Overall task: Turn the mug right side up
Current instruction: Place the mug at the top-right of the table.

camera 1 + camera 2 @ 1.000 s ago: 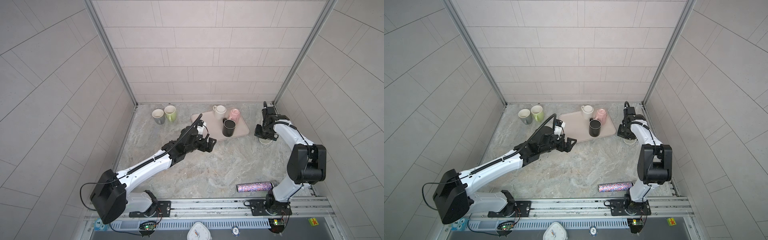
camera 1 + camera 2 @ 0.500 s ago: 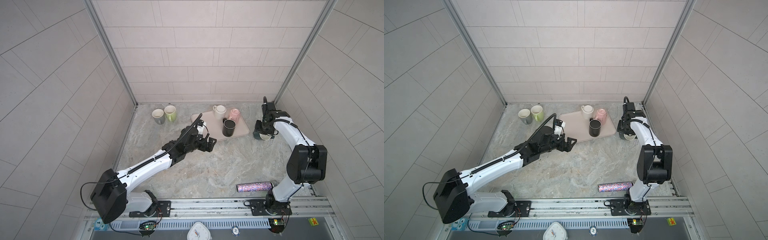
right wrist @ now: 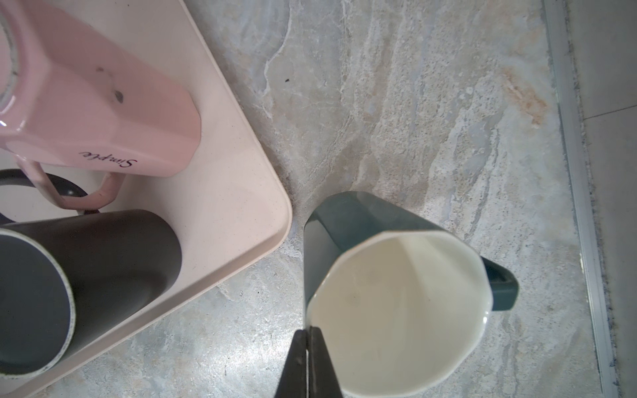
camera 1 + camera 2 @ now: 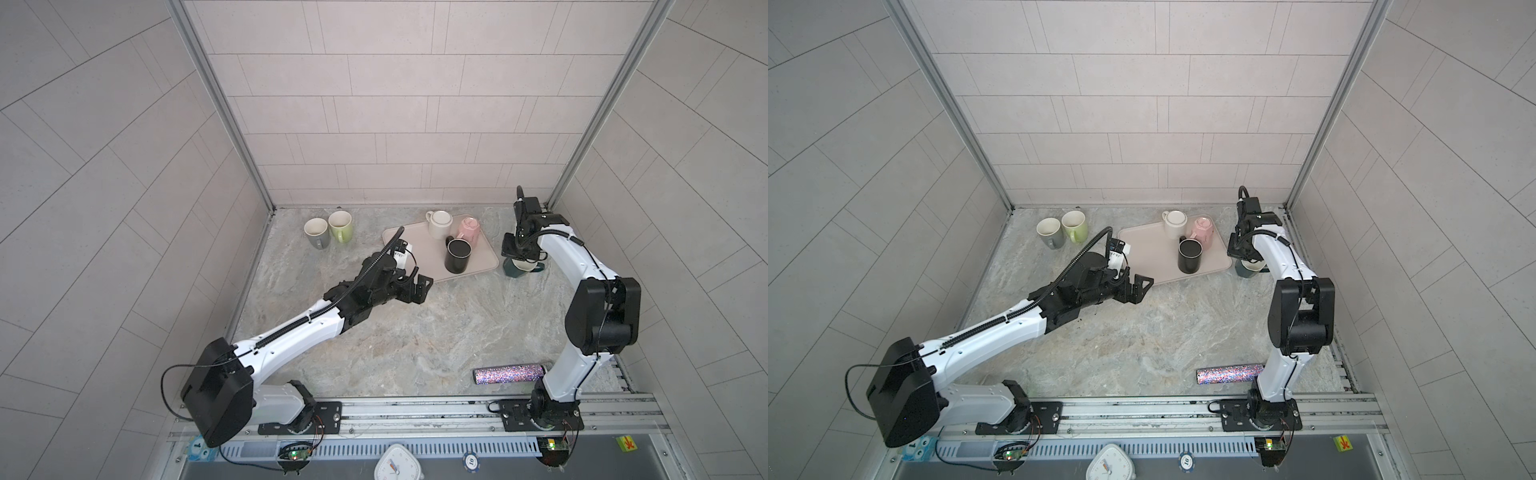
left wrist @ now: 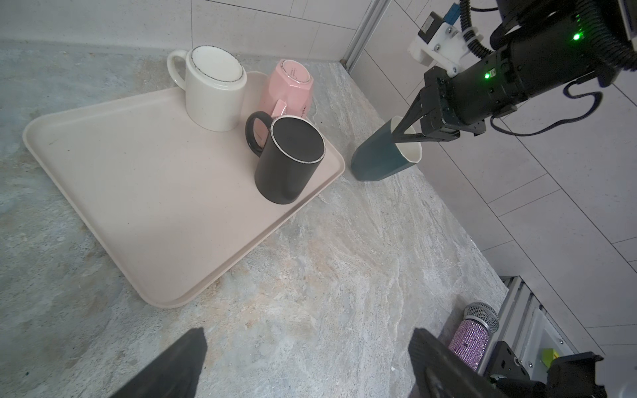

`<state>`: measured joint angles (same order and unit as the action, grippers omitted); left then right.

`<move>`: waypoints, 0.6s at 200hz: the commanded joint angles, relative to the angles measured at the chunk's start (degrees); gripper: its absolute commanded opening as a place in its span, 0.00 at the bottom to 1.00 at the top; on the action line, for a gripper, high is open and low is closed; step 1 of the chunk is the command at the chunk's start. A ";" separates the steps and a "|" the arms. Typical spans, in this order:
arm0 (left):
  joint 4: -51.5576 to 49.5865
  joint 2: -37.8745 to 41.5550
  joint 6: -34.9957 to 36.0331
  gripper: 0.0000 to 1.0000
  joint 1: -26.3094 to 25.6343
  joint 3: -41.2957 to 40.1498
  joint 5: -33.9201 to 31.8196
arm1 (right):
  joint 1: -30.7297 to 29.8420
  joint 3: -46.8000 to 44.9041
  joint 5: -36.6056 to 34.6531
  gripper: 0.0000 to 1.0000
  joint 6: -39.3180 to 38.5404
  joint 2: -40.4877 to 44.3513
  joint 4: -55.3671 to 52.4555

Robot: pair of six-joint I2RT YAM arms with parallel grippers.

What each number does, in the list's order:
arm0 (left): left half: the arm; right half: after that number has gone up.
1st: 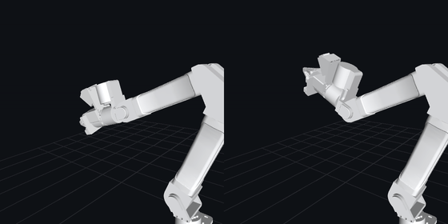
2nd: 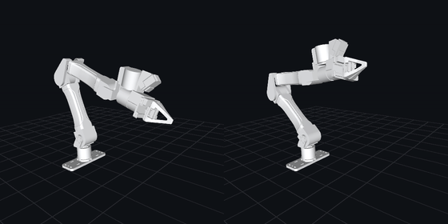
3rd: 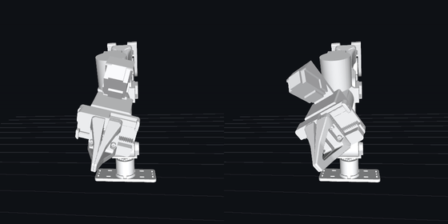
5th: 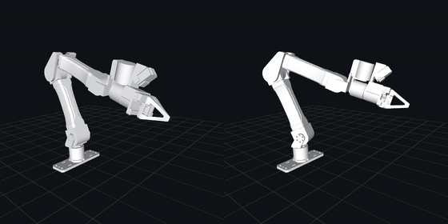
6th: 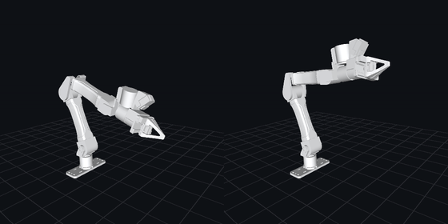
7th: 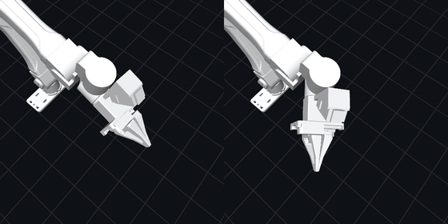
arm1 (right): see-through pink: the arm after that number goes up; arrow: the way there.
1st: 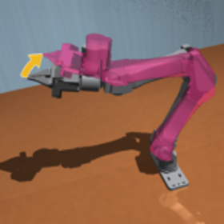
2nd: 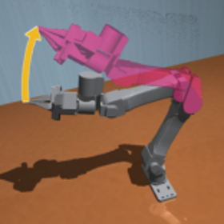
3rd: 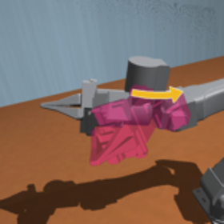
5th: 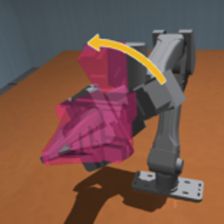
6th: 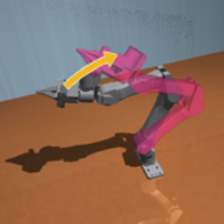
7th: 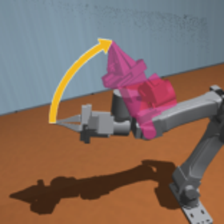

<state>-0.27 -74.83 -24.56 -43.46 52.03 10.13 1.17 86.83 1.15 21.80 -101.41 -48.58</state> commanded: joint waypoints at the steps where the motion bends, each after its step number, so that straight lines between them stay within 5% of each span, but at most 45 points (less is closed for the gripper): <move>1: 0.84 -0.24 0.30 0.98 0.40 -0.81 -0.64 | 0.07 0.51 -2.29 0.00 -0.66 -1.79 -2.41; 48: 0.72 -0.58 0.47 0.97 0.53 -0.79 -0.81 | -0.17 0.77 -2.48 0.01 -0.88 -1.73 -0.82; 120: 0.90 -0.92 0.56 0.98 0.73 -0.79 -0.71 | -0.77 -0.29 -1.24 0.36 -0.84 0.58 1.28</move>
<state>-0.27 -75.33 -24.56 -43.13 52.01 9.96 0.99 87.37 0.67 21.28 -102.54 -47.48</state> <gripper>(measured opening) 0.975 0.313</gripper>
